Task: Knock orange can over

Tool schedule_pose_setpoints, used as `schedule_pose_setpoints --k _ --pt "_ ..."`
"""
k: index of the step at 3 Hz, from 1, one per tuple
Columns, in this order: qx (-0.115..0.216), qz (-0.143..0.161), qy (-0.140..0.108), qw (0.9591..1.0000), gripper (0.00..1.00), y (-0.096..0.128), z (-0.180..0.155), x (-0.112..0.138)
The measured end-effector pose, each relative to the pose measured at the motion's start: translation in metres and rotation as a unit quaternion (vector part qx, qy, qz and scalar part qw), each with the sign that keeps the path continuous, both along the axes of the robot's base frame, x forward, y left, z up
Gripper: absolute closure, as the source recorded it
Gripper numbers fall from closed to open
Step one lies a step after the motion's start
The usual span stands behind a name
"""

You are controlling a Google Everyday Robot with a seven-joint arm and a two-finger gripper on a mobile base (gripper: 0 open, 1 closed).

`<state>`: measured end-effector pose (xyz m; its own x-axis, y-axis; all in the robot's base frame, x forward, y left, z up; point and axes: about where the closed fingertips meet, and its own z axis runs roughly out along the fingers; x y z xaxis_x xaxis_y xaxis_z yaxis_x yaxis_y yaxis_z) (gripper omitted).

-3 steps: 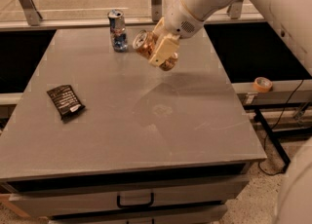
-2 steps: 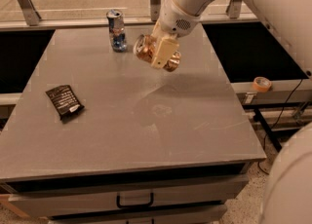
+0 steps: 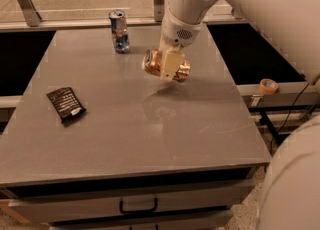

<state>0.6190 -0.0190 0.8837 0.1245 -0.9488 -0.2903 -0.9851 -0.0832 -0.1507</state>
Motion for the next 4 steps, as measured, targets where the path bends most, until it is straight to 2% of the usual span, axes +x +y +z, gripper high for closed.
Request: schedule_pose_setpoints --k 2,3,4 --pt "-0.011 -0.01 0.021 0.9997 0.12 -0.002 -0.019 -0.009" --pt "0.003 -0.018 0.032 0.9993 0.0 0.0 -0.023 -0.011" --pt "0.025 -0.034 0.046 0.9981 0.0 -0.001 -0.026 -0.012"
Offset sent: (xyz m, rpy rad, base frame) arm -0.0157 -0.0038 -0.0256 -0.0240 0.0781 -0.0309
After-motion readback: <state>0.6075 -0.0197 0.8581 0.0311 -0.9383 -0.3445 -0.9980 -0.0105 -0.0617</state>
